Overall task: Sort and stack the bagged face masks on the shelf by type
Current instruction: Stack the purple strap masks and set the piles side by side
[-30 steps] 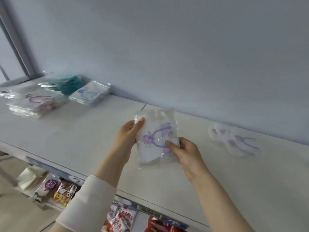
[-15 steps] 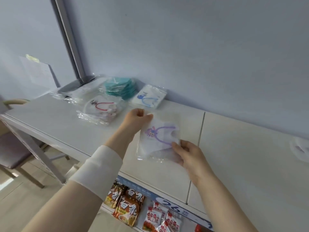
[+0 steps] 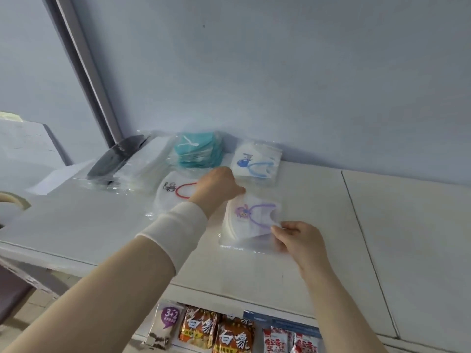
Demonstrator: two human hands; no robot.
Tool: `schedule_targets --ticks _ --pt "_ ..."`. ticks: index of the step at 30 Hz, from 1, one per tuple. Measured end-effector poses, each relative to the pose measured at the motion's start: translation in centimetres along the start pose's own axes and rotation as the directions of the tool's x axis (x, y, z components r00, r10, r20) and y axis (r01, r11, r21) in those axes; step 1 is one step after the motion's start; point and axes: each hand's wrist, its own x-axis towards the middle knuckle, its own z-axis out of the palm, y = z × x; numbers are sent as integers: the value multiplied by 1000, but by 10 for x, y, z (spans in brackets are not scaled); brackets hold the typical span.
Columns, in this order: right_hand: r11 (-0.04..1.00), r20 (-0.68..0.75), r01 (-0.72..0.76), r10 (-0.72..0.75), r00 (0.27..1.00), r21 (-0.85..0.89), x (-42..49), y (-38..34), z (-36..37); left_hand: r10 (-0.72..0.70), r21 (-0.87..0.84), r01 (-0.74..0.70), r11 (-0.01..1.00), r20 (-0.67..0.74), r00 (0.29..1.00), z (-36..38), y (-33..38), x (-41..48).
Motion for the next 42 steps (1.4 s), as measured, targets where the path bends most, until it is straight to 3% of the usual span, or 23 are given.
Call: schedule_targets --ticks 6,12,17,21,25,29,35,42 --pt "959 -70 25 -46 996 -282 0 -17 14 81 118 -84 990 29 996 2 -12 12" --pt "932 -76 17 -48 996 -363 0 -25 19 110 228 -108 968 4 994 5 -13 13" --pt "912 -33 11 -27 999 -411 -1 -33 13 135 226 -105 968 -120 984 1 -9 4" --pt "862 -158 25 -121 980 -505 9 -40 -19 346 264 -276 924 -274 897 -4 8 -6" --pt "583 -129 33 -235 963 -812 22 -37 -62 607 369 -534 760 -111 787 16 60 -14" --pt "352 -77 20 -260 963 -936 38 -12 -124 659 413 -613 674 39 751 59 126 -22" --pt "342 -90 -25 -173 981 -939 48 47 -258 639 398 -629 668 128 759 131 242 -40" --pt "433 -107 -42 -128 986 -901 61 109 -408 574 252 -606 754 195 795 201 387 -77"
